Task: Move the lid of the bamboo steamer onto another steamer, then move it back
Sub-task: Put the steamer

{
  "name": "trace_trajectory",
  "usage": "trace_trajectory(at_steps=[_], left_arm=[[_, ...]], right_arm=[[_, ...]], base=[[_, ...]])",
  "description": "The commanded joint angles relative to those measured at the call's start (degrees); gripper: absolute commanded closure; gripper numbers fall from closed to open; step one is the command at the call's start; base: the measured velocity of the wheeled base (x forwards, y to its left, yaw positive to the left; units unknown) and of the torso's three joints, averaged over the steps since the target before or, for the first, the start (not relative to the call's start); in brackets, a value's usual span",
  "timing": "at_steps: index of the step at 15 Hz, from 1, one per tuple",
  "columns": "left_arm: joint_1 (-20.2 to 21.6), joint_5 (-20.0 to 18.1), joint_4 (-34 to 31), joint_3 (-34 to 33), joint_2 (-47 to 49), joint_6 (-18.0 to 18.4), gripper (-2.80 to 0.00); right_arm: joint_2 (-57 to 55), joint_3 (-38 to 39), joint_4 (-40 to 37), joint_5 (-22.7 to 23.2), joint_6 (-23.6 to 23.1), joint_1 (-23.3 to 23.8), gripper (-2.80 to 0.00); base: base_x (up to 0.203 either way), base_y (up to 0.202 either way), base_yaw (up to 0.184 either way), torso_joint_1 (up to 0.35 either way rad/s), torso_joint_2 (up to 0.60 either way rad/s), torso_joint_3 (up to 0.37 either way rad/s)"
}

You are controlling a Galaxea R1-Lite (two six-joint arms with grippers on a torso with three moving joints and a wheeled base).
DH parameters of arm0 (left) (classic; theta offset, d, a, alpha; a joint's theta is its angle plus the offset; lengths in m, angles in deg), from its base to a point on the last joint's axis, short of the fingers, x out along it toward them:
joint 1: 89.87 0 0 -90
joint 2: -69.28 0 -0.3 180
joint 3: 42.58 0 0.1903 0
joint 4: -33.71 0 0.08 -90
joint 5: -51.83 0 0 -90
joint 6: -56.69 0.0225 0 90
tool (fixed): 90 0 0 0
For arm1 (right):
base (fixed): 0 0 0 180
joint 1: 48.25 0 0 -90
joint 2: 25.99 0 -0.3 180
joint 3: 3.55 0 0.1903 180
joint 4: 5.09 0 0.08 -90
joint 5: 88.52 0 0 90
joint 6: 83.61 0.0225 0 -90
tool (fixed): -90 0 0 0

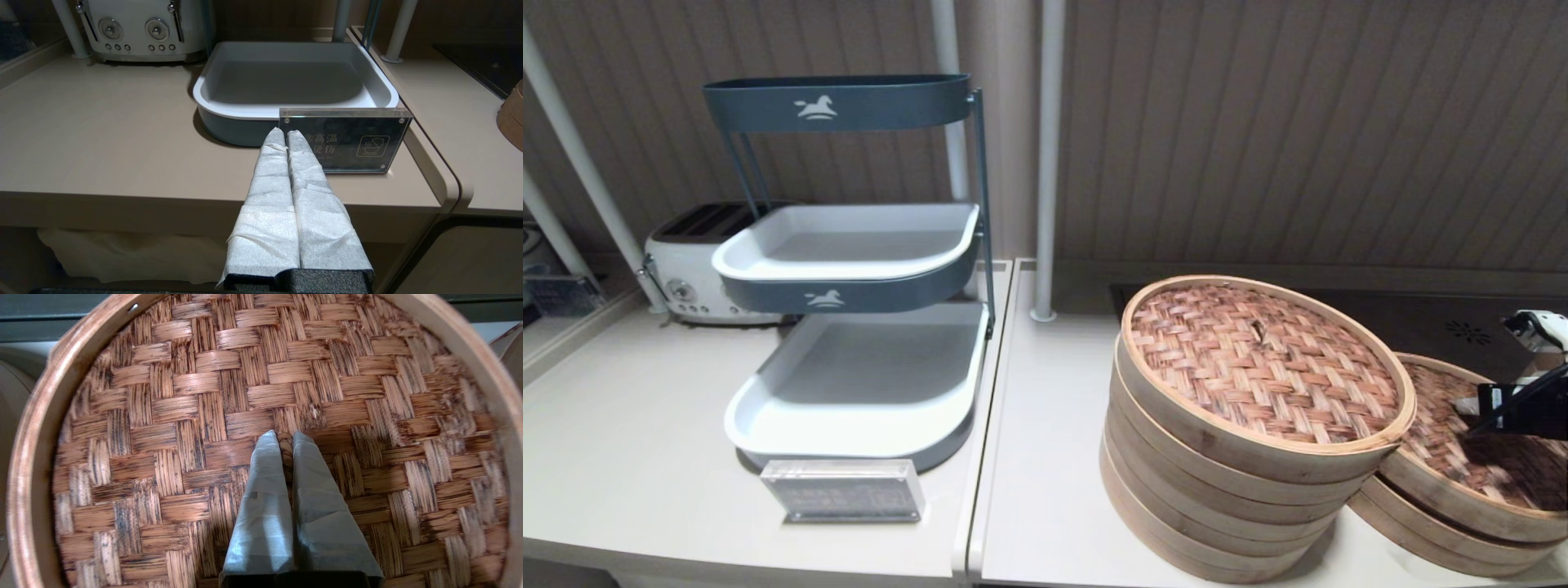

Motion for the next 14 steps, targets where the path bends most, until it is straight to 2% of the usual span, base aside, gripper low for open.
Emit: trace_trajectory(at_steps=[1, 8, 9, 11, 14], left_arm=[[0.0, -0.02, 0.03, -1.58, -0.02, -0.01, 0.0], [0.0, -0.02, 0.03, -1.58, -0.02, -0.01, 0.0], [0.0, -0.02, 0.03, -1.58, -0.02, -0.01, 0.0], [0.0, -0.02, 0.03, -1.58, -0.02, -0.01, 0.0], [0.0, -0.02, 0.03, -1.58, -0.02, -0.01, 0.0]], right_arm=[[-0.11, 0.47, 0.09, 0.06, -0.12, -0.22, 0.0], [-0.55, 1.31, 0.8, 0.17, -0.05, 0.13, 0.0], [-0.66, 1.91, 3.29, 0.16, -0.1, 0.13, -2.8], [-1.17, 2.93, 6.24, 0.15, -0.13, 0.21, -2.8], [-1.26, 3.11, 6.24, 0.15, -0.21, 0.13, -2.8]], base=[[0.0, 0.0, 0.0, 0.0, 0.0, 0.0], [0.0, 0.0, 0.0, 0.0, 0.0, 0.0], [0.0, 0.0, 0.0, 0.0, 0.0, 0.0], [0.0, 0.0, 0.0, 0.0, 0.0, 0.0], [0.0, 0.0, 0.0, 0.0, 0.0, 0.0]])
